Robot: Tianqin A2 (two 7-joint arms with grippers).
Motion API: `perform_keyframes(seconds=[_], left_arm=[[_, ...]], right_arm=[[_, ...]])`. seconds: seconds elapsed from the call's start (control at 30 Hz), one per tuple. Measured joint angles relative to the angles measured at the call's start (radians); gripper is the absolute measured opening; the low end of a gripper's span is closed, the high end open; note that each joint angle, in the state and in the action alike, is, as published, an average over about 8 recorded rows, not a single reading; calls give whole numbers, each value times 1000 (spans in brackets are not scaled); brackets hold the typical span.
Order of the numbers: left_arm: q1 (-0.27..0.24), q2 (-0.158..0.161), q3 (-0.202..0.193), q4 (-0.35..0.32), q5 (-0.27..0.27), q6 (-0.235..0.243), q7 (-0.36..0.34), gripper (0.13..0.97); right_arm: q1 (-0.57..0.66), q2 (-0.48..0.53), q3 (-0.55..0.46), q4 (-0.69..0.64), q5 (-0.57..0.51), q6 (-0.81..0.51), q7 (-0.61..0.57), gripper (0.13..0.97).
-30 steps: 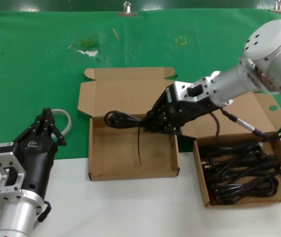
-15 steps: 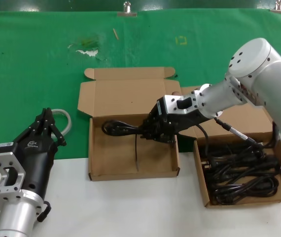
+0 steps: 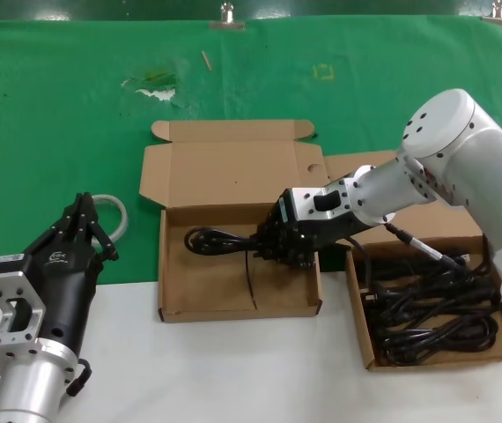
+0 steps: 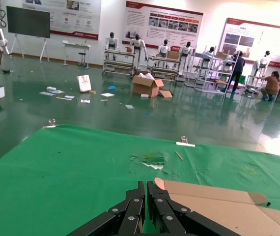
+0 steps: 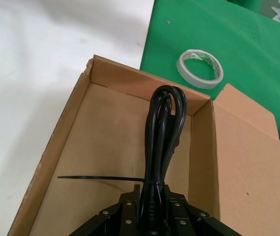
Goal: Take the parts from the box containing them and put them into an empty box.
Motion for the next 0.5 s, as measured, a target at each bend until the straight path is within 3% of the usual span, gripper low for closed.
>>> perform_keyframes(seconds=[0.27, 0.5], left_arm=[[0, 0, 0, 0, 0, 0, 0, 156], [0, 0, 0, 0, 0, 0, 0, 156]], right_arm=[[-3, -4, 13, 1, 9, 7, -6, 235], [1, 1, 21, 3, 15, 0, -10, 306]])
